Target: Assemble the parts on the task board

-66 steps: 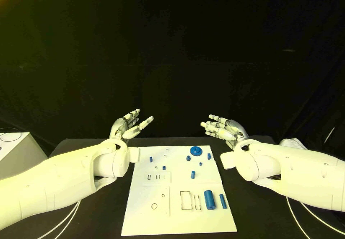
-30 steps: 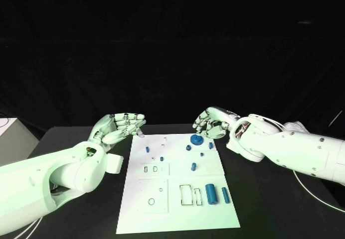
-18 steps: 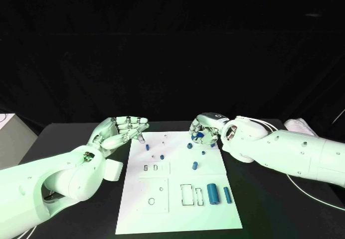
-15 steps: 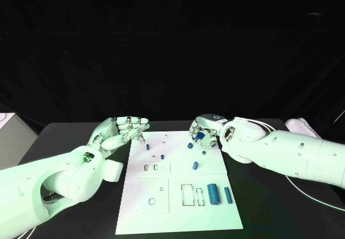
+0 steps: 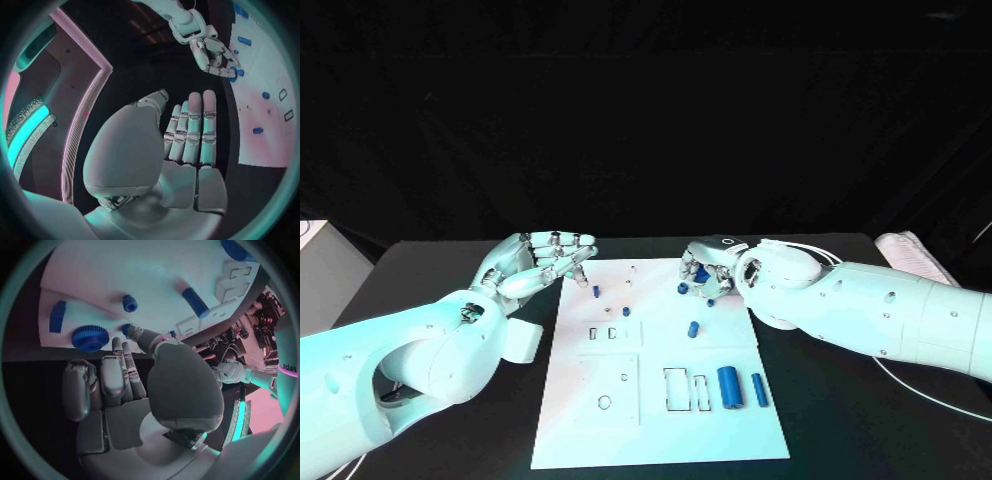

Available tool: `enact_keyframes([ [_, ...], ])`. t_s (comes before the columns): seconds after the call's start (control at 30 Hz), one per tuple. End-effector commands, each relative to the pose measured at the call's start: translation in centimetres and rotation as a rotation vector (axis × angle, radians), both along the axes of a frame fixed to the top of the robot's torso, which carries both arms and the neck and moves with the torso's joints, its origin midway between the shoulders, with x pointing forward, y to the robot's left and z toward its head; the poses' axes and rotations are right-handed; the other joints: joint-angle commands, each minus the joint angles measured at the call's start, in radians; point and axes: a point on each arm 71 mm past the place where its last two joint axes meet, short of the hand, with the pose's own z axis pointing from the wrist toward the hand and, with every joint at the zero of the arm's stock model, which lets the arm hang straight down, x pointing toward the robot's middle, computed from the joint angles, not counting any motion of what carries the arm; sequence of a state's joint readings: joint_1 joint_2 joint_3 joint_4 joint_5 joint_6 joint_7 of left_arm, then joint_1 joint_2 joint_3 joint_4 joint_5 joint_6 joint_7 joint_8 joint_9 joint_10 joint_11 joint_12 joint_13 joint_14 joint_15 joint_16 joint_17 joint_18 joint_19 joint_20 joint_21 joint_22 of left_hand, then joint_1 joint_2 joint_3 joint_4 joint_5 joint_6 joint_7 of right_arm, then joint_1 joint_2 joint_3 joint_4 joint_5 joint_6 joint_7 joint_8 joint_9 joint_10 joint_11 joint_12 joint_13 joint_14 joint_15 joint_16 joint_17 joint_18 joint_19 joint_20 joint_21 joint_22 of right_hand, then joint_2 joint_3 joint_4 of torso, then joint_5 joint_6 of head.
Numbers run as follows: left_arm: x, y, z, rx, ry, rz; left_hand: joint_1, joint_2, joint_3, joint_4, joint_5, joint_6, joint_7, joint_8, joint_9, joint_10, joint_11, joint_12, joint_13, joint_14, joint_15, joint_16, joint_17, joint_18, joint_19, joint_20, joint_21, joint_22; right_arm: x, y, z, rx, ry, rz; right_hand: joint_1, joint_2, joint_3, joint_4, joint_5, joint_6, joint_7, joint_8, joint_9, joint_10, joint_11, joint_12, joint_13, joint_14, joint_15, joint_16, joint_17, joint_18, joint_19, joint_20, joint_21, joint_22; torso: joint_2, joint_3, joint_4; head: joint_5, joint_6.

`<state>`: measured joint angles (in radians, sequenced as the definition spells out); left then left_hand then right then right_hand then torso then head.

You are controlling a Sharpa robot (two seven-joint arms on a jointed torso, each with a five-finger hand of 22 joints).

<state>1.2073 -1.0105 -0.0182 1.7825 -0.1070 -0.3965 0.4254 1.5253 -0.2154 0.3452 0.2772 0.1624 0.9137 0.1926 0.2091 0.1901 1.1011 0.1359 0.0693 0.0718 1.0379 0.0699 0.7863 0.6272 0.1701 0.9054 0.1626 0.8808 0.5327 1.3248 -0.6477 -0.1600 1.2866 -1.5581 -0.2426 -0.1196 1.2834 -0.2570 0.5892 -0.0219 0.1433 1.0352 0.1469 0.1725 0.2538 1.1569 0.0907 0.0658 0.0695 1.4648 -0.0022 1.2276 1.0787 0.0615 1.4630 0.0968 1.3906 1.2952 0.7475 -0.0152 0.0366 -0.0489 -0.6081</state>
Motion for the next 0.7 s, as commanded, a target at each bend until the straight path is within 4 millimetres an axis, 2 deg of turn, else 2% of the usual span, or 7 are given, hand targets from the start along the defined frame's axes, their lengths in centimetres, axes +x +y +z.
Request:
enact_keyframes([
  [0.03, -0.09, -0.22, 0.25, -0.005, -0.006, -0.024, -0.009, -0.001, 0.006, 0.001, -0.006, -0.007, 0.002, -0.005, 0.001, 0.003, 0.001, -0.003, 0.001, -0.008, -0.002, 0.004, 0.001, 0.011, -0.008, 0.002, 0.003, 0.001, 0.03, 0.13, -0.25, -0.044, 0.002, 0.001, -0.001, -0.01, -0.005, 0.001, -0.007, -0.007, 0.002, -0.003, 0.002, -0.006, 0.0, -0.004, -0.001, 0.026, 0.006, 0.007, 0.005, -0.006, -0.002, 0.007, 0.006, 0.004, 0.006, -0.0008, 0.0021, 0.001, -0.001],
  [0.13, -0.07, -0.18, 0.3, -0.005, -0.007, -0.023, -0.01, -0.001, 0.006, 0.001, -0.006, -0.008, 0.002, -0.005, 0.001, 0.001, 0.001, -0.004, 0.001, -0.009, -0.001, 0.005, 0.002, 0.011, -0.009, 0.003, 0.006, 0.002, -0.03, 0.32, -0.26, -0.042, 0.001, 0.006, -0.001, -0.009, -0.006, 0.002, -0.007, -0.006, 0.002, -0.003, 0.002, -0.006, 0.0, -0.004, -0.001, 0.026, 0.006, 0.008, 0.005, -0.006, -0.002, 0.007, 0.007, 0.005, 0.008, -0.0017, 0.0023, 0.003, 0.0],
  [0.27, -0.01, -0.09, 0.34, -0.004, -0.007, -0.021, -0.01, -0.001, 0.006, 0.001, -0.006, -0.008, 0.002, -0.005, 0.001, 0.001, 0.001, -0.004, 0.001, -0.009, -0.001, 0.005, 0.002, 0.011, -0.009, 0.003, 0.006, 0.002, -0.08, 0.55, -0.25, -0.04, -0.001, 0.01, -0.002, -0.006, -0.007, 0.004, -0.006, -0.005, 0.002, -0.002, 0.004, -0.004, 0.0, -0.002, 0.0, 0.026, 0.006, 0.012, 0.009, -0.007, 0.0, 0.007, 0.011, 0.011, 0.01, -0.0013, -0.0009, 0.007, 0.0],
  [0.7, 0.07, 0.01, 0.45, -0.002, -0.004, -0.022, -0.01, 0.0, 0.006, 0.002, -0.006, -0.008, 0.003, -0.005, 0.002, 0.0, 0.002, -0.004, 0.001, -0.009, -0.001, 0.007, 0.002, 0.011, -0.01, 0.003, 0.008, 0.004, -0.07, 1.06, -0.24, -0.035, -0.003, 0.016, -0.007, 0.005, -0.009, 0.016, -0.002, 0.001, 0.001, 0.001, 0.011, 0.011, -0.002, 0.004, 0.005, 0.026, 0.006, 0.026, 0.017, -0.009, 0.003, 0.008, 0.021, 0.025, 0.016, -0.0021, -0.0011, 0.008, 0.003],
])
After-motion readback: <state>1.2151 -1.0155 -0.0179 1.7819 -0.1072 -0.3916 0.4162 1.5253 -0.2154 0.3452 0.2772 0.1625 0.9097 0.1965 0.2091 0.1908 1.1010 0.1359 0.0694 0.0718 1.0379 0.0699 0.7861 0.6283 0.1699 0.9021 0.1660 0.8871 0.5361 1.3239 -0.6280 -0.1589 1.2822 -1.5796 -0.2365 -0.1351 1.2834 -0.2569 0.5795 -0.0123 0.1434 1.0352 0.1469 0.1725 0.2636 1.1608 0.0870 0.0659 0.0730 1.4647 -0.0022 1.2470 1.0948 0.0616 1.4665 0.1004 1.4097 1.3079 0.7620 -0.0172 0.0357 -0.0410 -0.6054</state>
